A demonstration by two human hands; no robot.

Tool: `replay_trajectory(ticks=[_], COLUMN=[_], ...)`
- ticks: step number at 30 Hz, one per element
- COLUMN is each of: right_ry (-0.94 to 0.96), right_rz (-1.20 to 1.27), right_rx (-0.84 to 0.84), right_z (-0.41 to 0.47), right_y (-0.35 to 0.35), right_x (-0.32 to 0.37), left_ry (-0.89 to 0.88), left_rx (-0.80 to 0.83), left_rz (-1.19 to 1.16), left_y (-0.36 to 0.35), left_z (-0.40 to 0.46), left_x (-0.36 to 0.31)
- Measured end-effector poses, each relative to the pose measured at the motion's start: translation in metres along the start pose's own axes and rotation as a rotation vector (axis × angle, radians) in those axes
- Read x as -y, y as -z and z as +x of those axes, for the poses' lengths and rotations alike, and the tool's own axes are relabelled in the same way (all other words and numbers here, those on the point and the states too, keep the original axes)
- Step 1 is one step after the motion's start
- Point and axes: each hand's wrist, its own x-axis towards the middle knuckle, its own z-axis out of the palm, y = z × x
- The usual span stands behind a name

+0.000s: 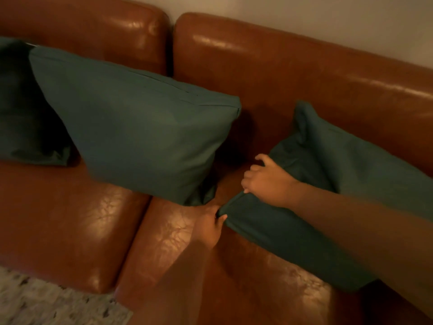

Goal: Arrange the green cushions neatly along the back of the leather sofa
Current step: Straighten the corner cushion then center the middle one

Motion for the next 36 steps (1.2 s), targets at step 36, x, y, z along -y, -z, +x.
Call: replay_trajectory(ticks=[36], right_ry=[-0.925], right_rz=[0.602], right_rx=[0.016], right_z=[-0.352], right_y=[-0.008], right_x=[-0.197], left_ry=[0.076], left_rx=[-0.234], left_rz=[-0.769], left_y=[0.057], left_z=[0.092], left_x=[-0.239])
